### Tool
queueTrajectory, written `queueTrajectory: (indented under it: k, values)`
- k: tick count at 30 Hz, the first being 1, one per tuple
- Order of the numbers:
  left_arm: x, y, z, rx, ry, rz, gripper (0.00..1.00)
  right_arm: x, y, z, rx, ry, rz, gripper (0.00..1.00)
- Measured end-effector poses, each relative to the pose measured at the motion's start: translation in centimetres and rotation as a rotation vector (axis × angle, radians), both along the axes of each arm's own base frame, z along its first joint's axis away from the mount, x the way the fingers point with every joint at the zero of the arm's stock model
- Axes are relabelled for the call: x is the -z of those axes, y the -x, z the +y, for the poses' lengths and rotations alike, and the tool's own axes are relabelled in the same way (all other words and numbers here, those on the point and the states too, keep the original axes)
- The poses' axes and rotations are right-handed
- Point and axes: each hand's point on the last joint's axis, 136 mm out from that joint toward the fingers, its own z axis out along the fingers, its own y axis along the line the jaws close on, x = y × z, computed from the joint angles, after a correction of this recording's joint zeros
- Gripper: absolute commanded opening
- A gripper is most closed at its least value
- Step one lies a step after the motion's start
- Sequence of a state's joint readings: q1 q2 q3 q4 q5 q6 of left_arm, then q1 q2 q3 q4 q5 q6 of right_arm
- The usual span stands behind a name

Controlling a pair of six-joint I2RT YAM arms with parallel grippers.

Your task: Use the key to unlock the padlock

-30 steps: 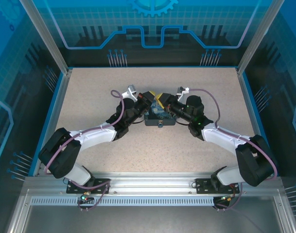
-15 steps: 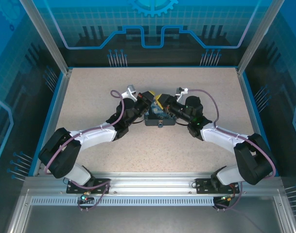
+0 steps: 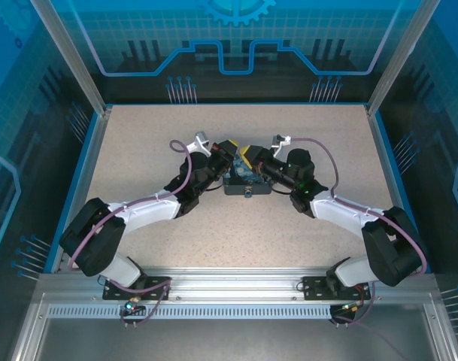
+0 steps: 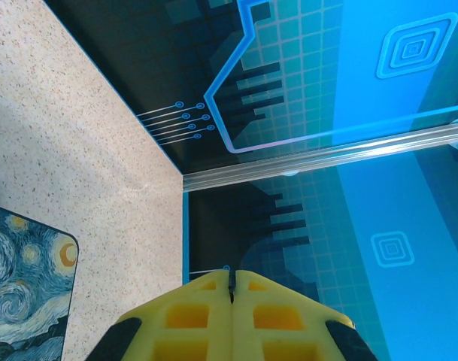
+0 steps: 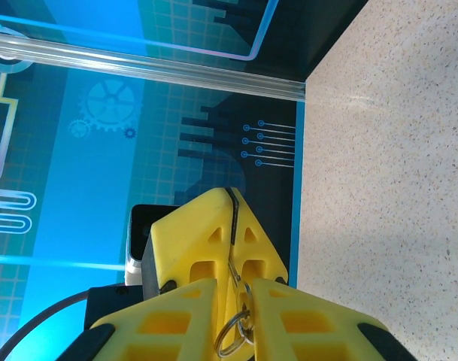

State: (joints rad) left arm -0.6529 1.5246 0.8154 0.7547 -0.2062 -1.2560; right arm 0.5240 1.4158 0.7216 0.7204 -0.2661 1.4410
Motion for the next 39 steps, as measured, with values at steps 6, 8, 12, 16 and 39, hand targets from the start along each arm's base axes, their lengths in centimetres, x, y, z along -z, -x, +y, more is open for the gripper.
queueTrajectory:
  k: [6, 8, 12, 16, 39]
  values:
    - [0.1, 0.0, 0.0, -0.007, 0.000, 0.002, 0.00, 0.7, -0.3, 0.2, 0.000, 0.003, 0.013, 0.13]
    - [0.1, 0.0, 0.1, -0.013, -0.001, 0.003, 0.00, 0.7, -0.3, 0.2, -0.002, -0.001, 0.011, 0.12]
    - [0.4, 0.0, 0.3, -0.021, -0.004, 0.007, 0.00, 0.9, -0.3, 0.3, -0.004, 0.001, 0.016, 0.06]
    - [0.5, 0.0, 0.4, -0.028, -0.003, 0.006, 0.00, 1.0, -0.4, 0.3, -0.004, -0.001, 0.022, 0.00]
    - [-2.7, 4.3, 6.1, -0.046, -0.240, -0.017, 0.99, 2.9, -1.8, -7.4, 0.081, 0.125, 0.024, 0.00]
